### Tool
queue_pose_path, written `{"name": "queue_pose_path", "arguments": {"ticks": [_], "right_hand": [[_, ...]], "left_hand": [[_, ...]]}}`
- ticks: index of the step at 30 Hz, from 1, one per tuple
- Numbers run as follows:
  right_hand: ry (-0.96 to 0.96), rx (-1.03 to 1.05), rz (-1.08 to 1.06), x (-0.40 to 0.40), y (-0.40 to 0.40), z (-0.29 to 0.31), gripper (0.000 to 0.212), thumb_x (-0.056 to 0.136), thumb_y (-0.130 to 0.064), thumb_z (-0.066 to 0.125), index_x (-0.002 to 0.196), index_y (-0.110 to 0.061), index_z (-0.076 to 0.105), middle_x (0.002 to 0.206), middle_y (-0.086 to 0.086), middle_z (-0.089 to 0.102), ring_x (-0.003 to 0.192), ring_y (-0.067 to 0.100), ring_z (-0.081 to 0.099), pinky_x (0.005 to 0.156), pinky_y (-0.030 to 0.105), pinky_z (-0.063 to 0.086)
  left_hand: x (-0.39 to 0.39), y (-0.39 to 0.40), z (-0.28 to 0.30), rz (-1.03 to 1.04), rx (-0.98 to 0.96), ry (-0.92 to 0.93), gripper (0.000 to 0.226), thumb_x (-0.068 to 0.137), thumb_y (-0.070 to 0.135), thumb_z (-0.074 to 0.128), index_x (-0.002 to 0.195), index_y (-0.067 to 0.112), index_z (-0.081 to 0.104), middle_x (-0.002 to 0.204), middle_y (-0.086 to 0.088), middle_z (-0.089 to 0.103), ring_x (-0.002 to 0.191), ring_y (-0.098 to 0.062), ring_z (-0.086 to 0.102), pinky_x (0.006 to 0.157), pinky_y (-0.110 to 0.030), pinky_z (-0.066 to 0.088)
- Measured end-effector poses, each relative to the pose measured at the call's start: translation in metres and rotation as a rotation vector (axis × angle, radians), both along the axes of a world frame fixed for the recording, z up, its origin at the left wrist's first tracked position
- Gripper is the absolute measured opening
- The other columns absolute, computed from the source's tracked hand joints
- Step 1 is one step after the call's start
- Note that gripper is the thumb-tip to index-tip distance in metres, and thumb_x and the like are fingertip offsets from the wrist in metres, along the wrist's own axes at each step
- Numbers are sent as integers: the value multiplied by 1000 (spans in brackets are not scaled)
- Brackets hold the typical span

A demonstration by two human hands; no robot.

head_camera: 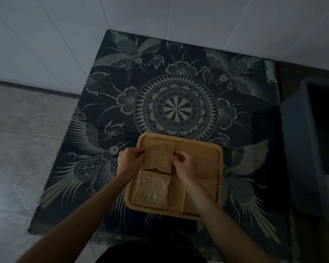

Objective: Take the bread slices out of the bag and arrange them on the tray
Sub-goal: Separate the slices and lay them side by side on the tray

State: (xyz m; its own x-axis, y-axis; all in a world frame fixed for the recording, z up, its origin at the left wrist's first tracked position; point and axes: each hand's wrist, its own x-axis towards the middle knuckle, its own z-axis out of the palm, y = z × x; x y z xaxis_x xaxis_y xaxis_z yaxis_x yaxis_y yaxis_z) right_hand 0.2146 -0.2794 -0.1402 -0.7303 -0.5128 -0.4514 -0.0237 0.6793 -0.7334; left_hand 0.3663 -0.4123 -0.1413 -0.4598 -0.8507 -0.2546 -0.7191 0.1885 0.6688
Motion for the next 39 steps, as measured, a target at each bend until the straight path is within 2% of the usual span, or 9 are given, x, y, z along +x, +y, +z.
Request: {"name": "queue_pose_path", "arguments": {"ticks": [7, 10, 15, 19, 21, 28, 31, 35, 39], "right_hand": [[-5, -20, 26, -3, 15, 10, 27, 98, -22, 65, 125, -19, 69, 94, -21, 62, 91, -7, 61, 66, 4, 43], [7, -51, 29, -8, 29, 17, 29, 98, -27, 65, 127, -25, 67, 96, -29, 57, 86, -18, 53, 60, -4, 42], [0, -107, 25, -22, 61, 30, 30, 98, -32, 64, 127, -28, 66, 111, -21, 63, 91, -17, 56, 63, -2, 45], [28, -107, -19, -34, 96, 34, 29, 96, -35, 66, 124, -28, 66, 106, -22, 63, 97, -10, 59, 73, 9, 46], [26, -97, -54, -40, 115, 34, 28, 95, -34, 67, 123, -27, 67, 108, -19, 66, 101, -4, 62, 80, 16, 50], [13, -15, -121, -46, 169, 24, 27, 97, -24, 67, 124, -20, 68, 96, -24, 61, 91, -9, 58, 70, 7, 40], [-30, 24, -99, -40, 178, 17, 29, 96, -24, 68, 124, -18, 69, 95, -17, 63, 92, -3, 61, 70, 9, 42], [-67, 60, -71, -30, 180, 10, 32, 94, -24, 69, 125, -16, 70, 102, -9, 67, 91, 0, 61, 70, 10, 43], [-59, 93, -68, -26, 182, 9, 29, 93, -26, 68, 121, -18, 72, 106, -6, 72, 93, 5, 63, 71, 14, 44]], "left_hand": [[2, 10, 12, -42, -4, 1, 36, 88, 14, 73, 124, 11, 72, 108, -8, 79, 92, -20, 74, 83, -32, 58], [4, 17, 18, -46, -17, -15, 43, 88, 15, 71, 131, 12, 68, 100, -11, 78, 84, -25, 74, 78, -43, 61], [-1, 35, 31, -16, -56, 14, 45, 89, 17, 70, 133, 11, 66, 113, -11, 74, 93, -22, 72, 79, -36, 58], [-12, 65, 38, -81, 12, 87, 39, 91, 18, 71, 129, 17, 68, 119, 0, 73, 85, 0, 66, 68, -6, 46], [-19, 82, 38, -115, 71, 84, 37, 92, 19, 70, 129, 20, 68, 116, 6, 74, 83, 9, 63, 66, -1, 43], [-31, 131, 23, -153, 243, 30, 35, 91, 27, 70, 126, 20, 70, 107, 7, 74, 85, 3, 61, 72, -15, 46], [-33, 145, 14, -148, 299, 3, 36, 90, 30, 72, 125, 21, 71, 99, 13, 72, 82, 15, 57, 69, -7, 41], [-34, 159, 7, -120, 383, -22, 36, 91, 28, 71, 126, 18, 71, 94, 17, 68, 83, 14, 58, 70, -12, 47], [-36, 165, 4, -84, 351, -25, 34, 90, 25, 72, 123, 16, 72, 96, 13, 72, 78, 16, 55, 63, -5, 40]]}}
